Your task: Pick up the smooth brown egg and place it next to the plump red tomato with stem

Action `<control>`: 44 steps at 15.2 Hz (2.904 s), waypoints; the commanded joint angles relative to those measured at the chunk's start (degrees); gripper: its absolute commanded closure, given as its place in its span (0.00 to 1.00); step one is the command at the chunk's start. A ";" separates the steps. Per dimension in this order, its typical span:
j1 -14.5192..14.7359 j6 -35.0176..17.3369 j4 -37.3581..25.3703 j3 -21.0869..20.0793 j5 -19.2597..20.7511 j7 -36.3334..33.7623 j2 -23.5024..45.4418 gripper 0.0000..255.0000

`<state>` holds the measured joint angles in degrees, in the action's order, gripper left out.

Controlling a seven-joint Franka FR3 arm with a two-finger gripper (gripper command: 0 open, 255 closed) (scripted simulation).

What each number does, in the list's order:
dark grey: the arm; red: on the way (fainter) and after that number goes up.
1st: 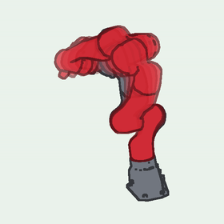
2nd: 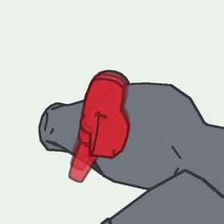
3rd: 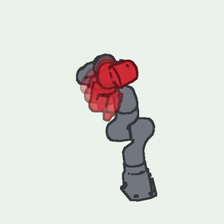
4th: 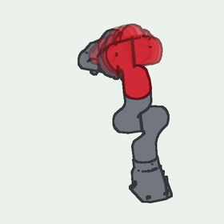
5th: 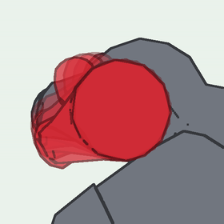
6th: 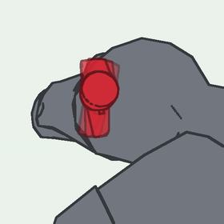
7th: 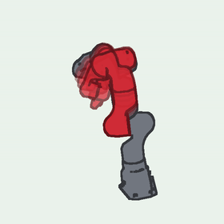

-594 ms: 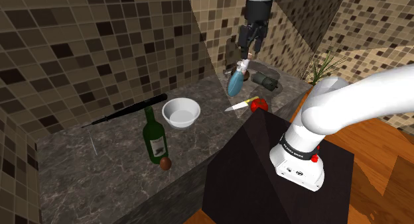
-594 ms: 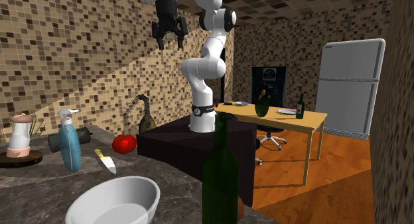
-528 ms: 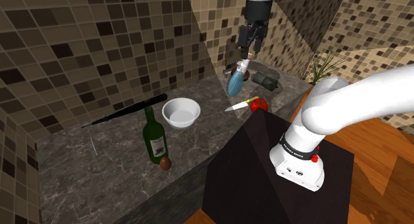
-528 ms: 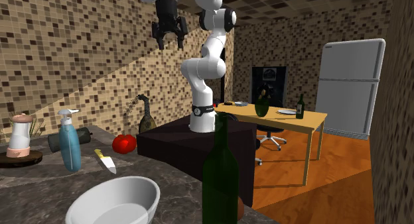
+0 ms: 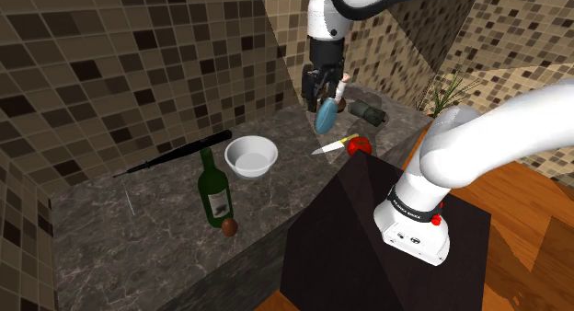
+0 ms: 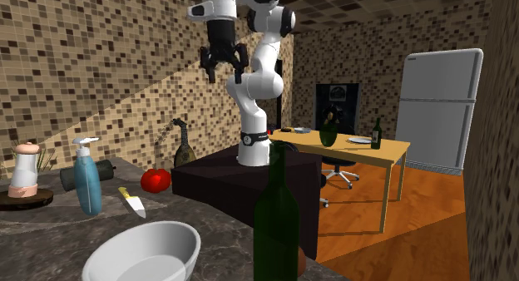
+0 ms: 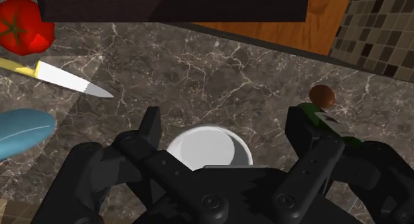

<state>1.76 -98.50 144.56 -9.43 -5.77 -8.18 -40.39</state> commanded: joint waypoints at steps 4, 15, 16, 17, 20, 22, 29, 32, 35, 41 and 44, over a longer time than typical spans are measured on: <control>1.66 -8.76 2.18 -5.45 -1.87 -4.52 6.29 0.00; 2.21 -27.63 -0.41 -17.19 1.89 -17.37 28.54 0.00; 2.11 -29.08 -1.14 -18.08 3.17 -19.03 31.00 0.00; 2.04 -30.46 -1.95 -18.91 4.65 -20.80 33.53 0.00; 2.29 -33.94 -4.89 -20.59 10.26 -26.72 41.45 0.00; 3.08 -35.63 -7.30 -20.87 14.66 -30.94 46.87 0.00; 10.36 -38.17 -18.23 -16.92 27.95 -43.02 64.80 0.00; 14.11 -38.23 -23.91 -14.63 31.55 -46.20 71.84 0.00; 16.84 -37.99 -28.54 -13.02 33.50 -47.89 76.97 0.00; 17.80 -41.13 -28.75 -11.13 35.64 -49.24 80.39 0.00; 18.06 -41.93 -28.88 -10.62 36.19 -49.58 81.32 0.00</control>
<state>19.78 -140.25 115.72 -20.17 30.29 -57.71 40.74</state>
